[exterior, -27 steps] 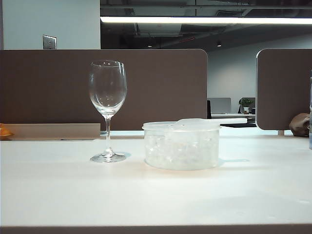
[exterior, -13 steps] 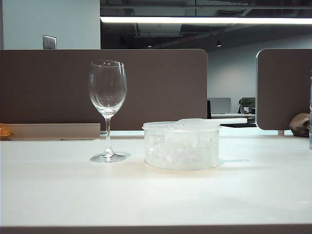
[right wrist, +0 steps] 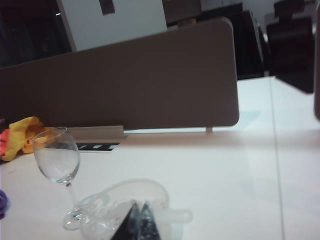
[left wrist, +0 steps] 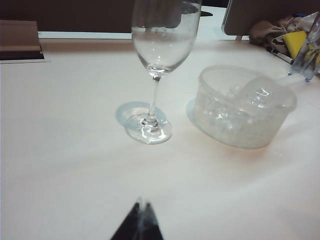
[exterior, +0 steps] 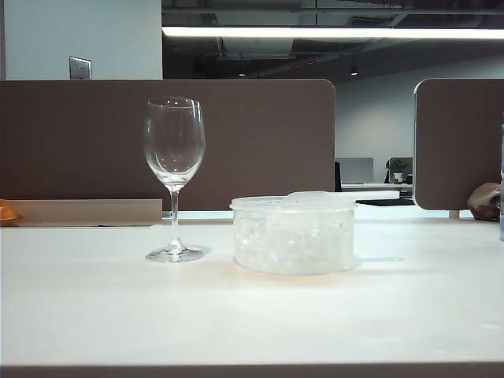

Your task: Pick up an ice shovel filled with ice cubes and pour the ice from the shovel into the glass.

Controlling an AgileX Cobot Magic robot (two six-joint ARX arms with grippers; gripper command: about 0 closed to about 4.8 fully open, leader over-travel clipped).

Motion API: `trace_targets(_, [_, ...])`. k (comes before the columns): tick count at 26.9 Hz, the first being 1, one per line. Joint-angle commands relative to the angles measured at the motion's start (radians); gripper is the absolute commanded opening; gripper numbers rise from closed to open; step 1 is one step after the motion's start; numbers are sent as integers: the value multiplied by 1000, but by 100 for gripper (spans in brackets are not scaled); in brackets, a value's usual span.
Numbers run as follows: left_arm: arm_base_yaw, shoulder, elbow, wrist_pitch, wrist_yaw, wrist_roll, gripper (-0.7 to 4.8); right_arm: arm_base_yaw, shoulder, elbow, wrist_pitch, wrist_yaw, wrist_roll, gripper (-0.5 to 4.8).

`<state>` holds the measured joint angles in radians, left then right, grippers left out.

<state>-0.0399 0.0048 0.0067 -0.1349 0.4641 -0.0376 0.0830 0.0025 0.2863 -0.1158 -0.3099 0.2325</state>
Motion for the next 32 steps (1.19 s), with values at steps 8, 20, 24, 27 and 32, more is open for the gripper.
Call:
trace_targets(8, [1,1,1,1,8,3,-5,0,200,326,-438,-18,-152,-1])
trace_targets(20, [1,1,1,2,8,3,-5,-1,508,343,-95,-111,353,-1])
trace_targets(24, [1,1,1,2,8,4,-5,-2,576,341,20,1,619,-1])
trace_targets(27, [1,1,1,1,8,3,-5,-2,601,337,25,112,726,-1])
trace_targets(32, [1,1,1,2,8,3,-5,-2,647,195,235,131,945,-1])
